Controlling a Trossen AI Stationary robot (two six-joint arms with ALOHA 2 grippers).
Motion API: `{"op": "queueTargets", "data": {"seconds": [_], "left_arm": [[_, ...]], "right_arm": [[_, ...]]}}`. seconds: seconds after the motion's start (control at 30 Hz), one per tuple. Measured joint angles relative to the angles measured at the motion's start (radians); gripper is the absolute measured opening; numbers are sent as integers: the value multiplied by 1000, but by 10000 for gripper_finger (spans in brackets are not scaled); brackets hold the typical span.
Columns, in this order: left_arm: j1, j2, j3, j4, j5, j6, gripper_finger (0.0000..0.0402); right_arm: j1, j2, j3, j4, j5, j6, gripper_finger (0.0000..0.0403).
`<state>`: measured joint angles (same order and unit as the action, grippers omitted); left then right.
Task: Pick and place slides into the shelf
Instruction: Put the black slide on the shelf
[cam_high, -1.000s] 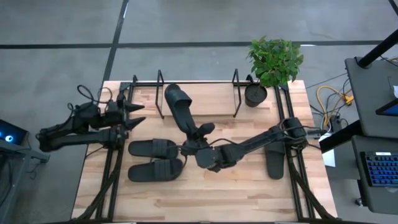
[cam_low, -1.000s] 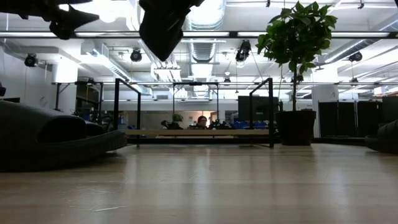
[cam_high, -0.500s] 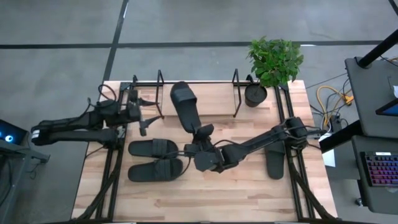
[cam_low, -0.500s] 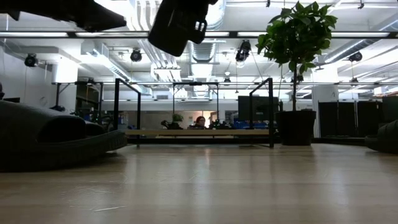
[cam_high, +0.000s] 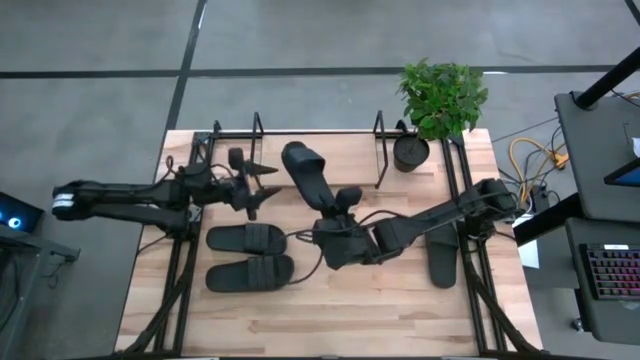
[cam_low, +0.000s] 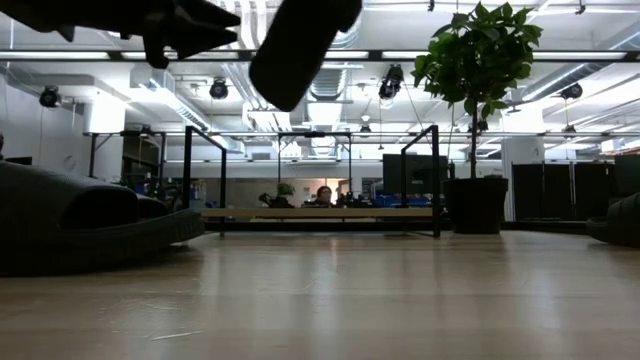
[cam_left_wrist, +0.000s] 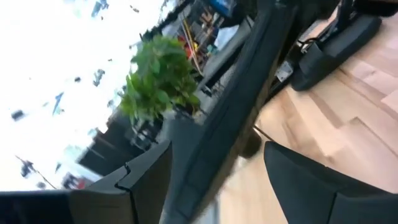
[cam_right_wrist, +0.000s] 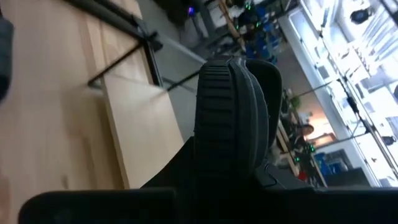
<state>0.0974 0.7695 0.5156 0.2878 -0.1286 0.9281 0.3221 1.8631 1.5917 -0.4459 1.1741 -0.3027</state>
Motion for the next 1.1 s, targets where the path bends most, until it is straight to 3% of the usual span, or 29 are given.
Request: {"op": "queueTargets", "data": {"seconds": [0.4,0.87,0.97,1.1], "left_arm": [[-46,221,78,70,18,88,239],[-46,359,171,61,-13,111,239],[-46,362,176,63,-37,111,225],[-46,349,176,63,-39,111,175]], "right_arm": [[-24,-2,-1,-30,-60,17,49],[-24,-2,-1,-30,-59,-23,49],[-24,-2,-1,-28,-58,-33,49],[-20,-3,3,-28,-58,-51,49]]}}
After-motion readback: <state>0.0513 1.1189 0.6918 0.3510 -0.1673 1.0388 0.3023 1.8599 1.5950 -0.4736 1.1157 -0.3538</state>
